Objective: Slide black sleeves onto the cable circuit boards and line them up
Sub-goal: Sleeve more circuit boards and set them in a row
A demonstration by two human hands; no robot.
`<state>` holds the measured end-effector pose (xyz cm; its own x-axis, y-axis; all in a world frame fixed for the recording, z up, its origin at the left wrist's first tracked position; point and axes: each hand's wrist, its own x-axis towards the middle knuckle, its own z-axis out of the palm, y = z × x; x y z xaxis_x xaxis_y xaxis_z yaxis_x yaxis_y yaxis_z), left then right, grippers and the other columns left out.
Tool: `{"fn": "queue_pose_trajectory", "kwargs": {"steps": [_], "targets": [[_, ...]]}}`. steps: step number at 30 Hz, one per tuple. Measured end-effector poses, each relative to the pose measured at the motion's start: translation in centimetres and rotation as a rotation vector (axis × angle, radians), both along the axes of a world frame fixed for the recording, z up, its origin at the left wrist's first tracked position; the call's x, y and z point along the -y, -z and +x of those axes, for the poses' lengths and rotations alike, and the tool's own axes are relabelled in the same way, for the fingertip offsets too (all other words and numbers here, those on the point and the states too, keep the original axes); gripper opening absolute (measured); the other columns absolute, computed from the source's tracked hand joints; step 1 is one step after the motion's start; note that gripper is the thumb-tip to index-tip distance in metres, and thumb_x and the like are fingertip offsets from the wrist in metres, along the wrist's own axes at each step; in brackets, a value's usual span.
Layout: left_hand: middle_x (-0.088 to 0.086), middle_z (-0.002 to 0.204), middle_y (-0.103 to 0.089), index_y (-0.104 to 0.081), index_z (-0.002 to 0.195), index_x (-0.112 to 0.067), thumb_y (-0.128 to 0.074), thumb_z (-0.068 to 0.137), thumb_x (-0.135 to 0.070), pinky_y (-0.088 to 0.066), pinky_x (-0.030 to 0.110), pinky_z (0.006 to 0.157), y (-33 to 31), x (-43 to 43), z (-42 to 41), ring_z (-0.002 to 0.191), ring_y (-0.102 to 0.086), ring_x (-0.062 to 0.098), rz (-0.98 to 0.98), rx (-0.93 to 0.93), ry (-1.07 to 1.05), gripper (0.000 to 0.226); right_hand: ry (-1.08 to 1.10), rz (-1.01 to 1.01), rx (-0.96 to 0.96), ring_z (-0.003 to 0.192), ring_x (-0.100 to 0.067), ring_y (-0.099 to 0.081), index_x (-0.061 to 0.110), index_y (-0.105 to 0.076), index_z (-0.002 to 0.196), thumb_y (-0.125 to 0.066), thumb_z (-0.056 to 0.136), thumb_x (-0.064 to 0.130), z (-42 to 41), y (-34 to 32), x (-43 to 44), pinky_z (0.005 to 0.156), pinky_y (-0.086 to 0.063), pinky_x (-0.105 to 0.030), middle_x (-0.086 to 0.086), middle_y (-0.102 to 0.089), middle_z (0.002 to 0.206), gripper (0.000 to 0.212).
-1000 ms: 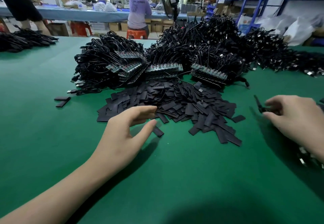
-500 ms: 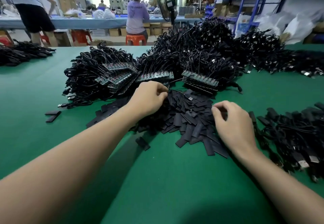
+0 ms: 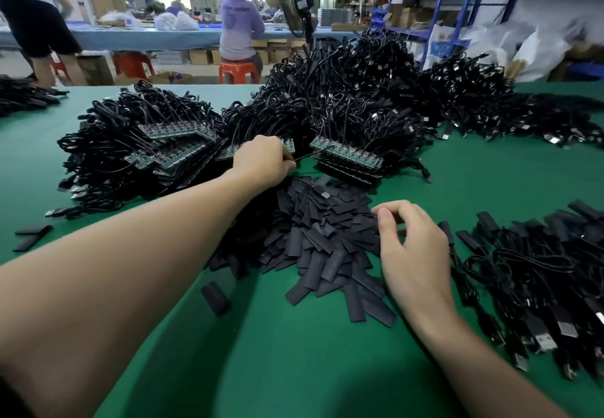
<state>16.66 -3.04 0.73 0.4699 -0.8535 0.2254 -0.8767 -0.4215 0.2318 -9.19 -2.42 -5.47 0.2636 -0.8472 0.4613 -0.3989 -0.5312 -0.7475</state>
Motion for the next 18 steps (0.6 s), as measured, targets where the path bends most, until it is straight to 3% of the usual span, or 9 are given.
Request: {"fn": "queue_pose_trajectory", "kwargs": {"steps": [4, 8, 12, 16, 18], "targets": [[0.001, 0.105, -0.075, -0.079, 0.098, -0.029, -0.073, 0.091, -0.029, -0.057, 0.037, 0.077, -0.4, 0.7, -0.1, 0.096, -0.068, 0.029, 0.002, 0.049, -0.015, 0.009, -0.001, 0.012, 0.013, 0.096, -0.005, -0.059, 0.030, -0.064, 0.095, -0.049, 0.106, 0.027, -0.1, 0.1, 0.1, 0.085, -0.051, -0.037, 0.021, -0.062, 0.096, 0.019], [0.004, 0.109, -0.068, -0.073, 0.108, -0.023, -0.064, 0.098, -0.026, -0.050, 0.040, 0.088, -0.8, 0.8, -0.5, 0.108, -0.059, 0.030, -0.146, 0.133, 0.101, 0.014, -0.010, 0.015, 0.014, 0.095, -0.006, -0.058, 0.029, -0.066, 0.095, -0.049, 0.106, 0.026, -0.1, 0.0, 0.1, 0.084, -0.051, -0.038, 0.019, -0.062, 0.096, 0.020], [-0.003, 0.092, -0.072, -0.067, 0.109, -0.024, -0.058, 0.100, -0.027, -0.052, 0.037, 0.077, -2.1, 0.5, -1.6, 0.089, -0.065, 0.026, -0.294, 0.088, 0.153, 0.013, -0.017, 0.032, 0.021, 0.094, -0.008, -0.059, 0.029, -0.066, 0.094, -0.050, 0.105, 0.027, -0.1, 0.1, 0.0, 0.083, -0.051, -0.040, 0.018, -0.063, 0.095, 0.020], [-0.004, 0.091, -0.070, -0.071, 0.108, -0.029, -0.060, 0.097, -0.029, -0.046, 0.040, 0.098, -5.3, 0.8, -2.5, 0.092, -0.063, 0.024, -0.074, 0.213, 0.224, 0.015, -0.022, 0.035, 0.032, 0.090, -0.007, -0.058, 0.031, -0.066, 0.094, -0.051, 0.105, 0.027, -0.1, 0.1, -0.2, 0.082, -0.051, -0.038, 0.020, -0.063, 0.094, 0.019], [-0.006, 0.094, -0.068, -0.071, 0.104, -0.030, -0.061, 0.095, -0.027, -0.048, 0.040, 0.099, -7.7, 1.3, -3.0, 0.090, -0.060, 0.020, 0.082, 0.246, 0.245, 0.013, -0.025, 0.029, 0.024, 0.087, -0.007, -0.057, 0.032, -0.066, 0.095, -0.051, 0.105, 0.027, -0.1, 0.2, -0.3, 0.080, -0.051, -0.037, 0.020, -0.062, 0.093, 0.019]]}}
